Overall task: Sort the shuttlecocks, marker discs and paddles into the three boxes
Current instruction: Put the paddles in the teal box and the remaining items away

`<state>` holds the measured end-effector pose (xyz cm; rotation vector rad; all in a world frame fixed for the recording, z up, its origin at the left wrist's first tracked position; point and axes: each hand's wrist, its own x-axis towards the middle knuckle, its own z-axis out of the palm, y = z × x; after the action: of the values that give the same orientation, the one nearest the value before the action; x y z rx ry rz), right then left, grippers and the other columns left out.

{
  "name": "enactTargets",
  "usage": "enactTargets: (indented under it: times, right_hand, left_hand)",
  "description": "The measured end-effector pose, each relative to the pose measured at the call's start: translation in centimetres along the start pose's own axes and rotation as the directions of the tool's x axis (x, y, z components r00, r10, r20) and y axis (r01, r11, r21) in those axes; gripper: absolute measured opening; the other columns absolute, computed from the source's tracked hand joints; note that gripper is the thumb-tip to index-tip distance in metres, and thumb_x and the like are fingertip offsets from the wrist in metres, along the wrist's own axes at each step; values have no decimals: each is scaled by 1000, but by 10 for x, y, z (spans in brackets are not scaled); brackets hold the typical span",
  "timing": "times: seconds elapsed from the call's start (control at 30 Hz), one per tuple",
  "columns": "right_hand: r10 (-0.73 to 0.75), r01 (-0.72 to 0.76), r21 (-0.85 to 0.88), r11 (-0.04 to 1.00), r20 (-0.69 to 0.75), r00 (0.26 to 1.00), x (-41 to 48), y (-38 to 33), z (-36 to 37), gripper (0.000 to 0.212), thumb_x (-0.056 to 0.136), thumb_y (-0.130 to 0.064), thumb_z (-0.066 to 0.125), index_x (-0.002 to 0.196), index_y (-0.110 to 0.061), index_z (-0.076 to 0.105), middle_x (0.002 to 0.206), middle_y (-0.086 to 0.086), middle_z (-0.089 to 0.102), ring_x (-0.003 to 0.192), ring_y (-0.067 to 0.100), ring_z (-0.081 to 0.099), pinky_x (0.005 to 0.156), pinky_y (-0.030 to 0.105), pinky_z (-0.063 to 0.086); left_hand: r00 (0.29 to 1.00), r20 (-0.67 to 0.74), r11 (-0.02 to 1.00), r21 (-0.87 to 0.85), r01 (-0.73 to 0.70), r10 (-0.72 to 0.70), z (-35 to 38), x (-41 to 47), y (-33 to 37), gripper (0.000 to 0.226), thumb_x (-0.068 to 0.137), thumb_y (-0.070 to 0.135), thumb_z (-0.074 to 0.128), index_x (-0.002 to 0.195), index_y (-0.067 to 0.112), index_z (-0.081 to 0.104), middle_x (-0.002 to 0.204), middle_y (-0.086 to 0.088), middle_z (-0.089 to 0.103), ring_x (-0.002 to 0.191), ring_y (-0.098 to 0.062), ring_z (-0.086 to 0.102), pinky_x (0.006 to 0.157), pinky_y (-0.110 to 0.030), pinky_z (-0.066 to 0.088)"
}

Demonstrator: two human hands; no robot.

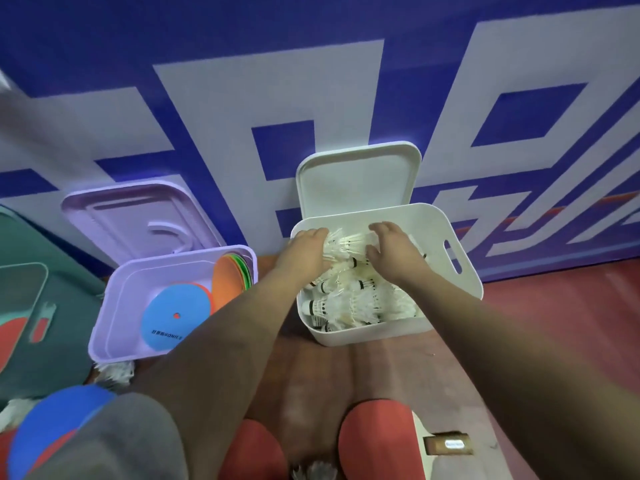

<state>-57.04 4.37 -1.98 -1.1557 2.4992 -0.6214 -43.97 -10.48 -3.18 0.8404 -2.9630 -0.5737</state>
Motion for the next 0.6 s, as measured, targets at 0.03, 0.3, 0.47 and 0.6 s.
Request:
enactTargets:
  times: [0.03, 0.3, 0.47, 0.6]
  right_hand:
    - [2, -2, 4, 1000, -27, 1000, -1, -3, -1, 51, 94, -23, 51, 141, -7, 43, 146, 16, 41, 134, 33, 40, 112, 42, 32]
    - [-244, 242, -43, 969, -60, 968, -53, -83, -23, 48, 89, -36, 55, 130, -11, 53, 128, 10, 52, 120, 28, 50, 104, 41, 39]
    - [-317, 322, 92, 942, -71, 946, -107, -155, -14, 43, 89, -32, 59, 127, -12, 56, 126, 8, 52, 117, 24, 52, 102, 38, 42]
    - [-374, 374, 186, 908, -38, 927, -149, -207, 27, 36, 88, -28, 63, 120, -10, 60, 114, 8, 54, 111, 22, 52, 98, 34, 41]
  left_hand:
    - [1000, 21, 1000, -22, 4, -4, -1, -2, -3, 60, 80, 30, 71, 133, 15, 47, 131, -7, 53, 125, -29, 45, 102, -41, 41]
    - [988, -151, 971, -236, -26, -10, -74, -83, -24, 40, 84, 28, 68, 121, 13, 58, 117, -6, 60, 109, -23, 56, 96, -37, 45]
    - [946, -316, 957, -290, -18, -78, -114, -179, -65, 29, 83, 22, 66, 111, 13, 63, 106, -2, 64, 100, -16, 59, 89, -24, 43]
    - [901, -360, 925, -367, 100, -241, -119, -265, -116, 26, 81, 13, 69, 106, 8, 64, 102, -7, 66, 97, -18, 61, 81, -15, 37]
